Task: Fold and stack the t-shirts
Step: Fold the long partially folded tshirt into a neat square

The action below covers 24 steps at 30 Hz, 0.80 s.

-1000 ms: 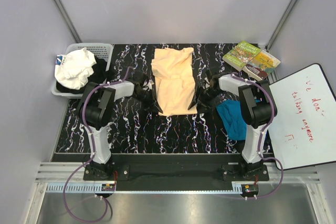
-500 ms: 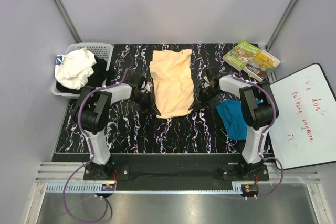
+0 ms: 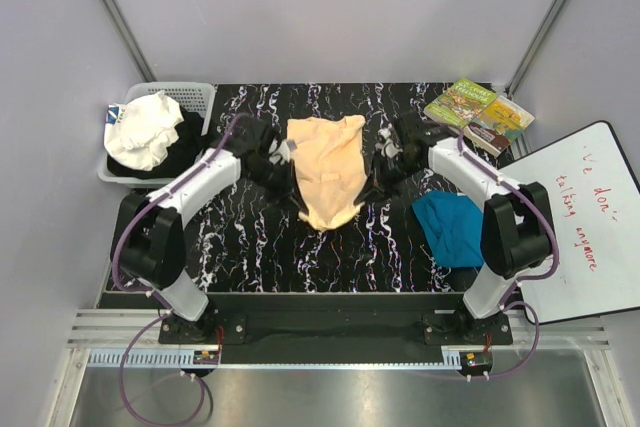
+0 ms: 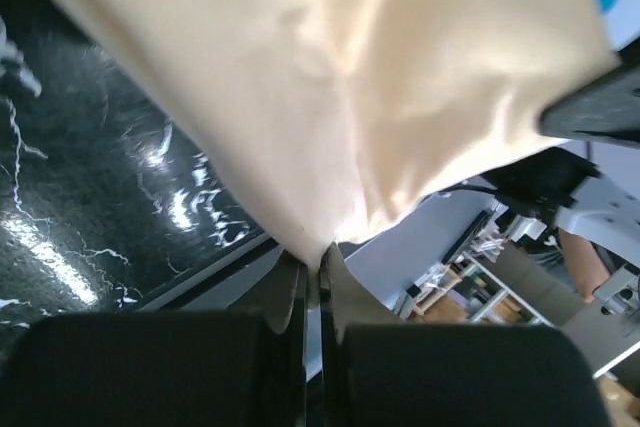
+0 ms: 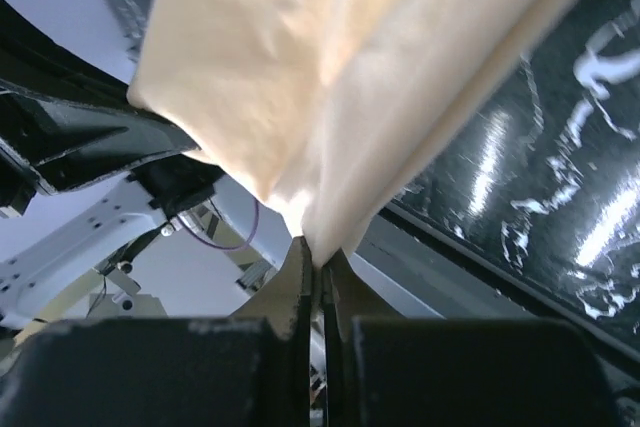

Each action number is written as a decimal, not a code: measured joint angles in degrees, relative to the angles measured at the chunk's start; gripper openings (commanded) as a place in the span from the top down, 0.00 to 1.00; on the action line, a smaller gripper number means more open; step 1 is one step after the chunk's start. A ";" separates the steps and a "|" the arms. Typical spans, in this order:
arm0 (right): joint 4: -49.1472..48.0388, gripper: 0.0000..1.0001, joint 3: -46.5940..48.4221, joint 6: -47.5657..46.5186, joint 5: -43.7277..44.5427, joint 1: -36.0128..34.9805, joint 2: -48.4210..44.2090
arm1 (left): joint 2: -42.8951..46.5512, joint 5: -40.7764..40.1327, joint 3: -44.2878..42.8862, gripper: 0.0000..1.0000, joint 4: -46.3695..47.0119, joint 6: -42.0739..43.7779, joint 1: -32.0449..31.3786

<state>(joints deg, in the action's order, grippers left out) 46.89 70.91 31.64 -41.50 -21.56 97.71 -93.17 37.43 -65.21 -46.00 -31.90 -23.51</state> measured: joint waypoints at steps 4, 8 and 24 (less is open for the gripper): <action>2.54 0.98 14.60 -1.84 -0.15 0.15 2.80 | -0.66 -1.05 -14.62 1.00 -2.62 1.14 0.39; 2.51 0.97 27.43 -3.74 0.52 0.87 8.41 | -3.76 -2.78 -24.24 1.00 -2.84 1.75 1.64; 6.05 0.94 67.32 -10.47 7.89 6.27 43.87 | -30.10 -4.48 -42.23 1.00 0.46 1.55 10.69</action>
<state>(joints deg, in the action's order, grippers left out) 52.95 138.23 21.17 -33.61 -15.29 141.58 -123.26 32.95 -107.44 -45.54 -30.35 -12.82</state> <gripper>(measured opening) 0.040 0.028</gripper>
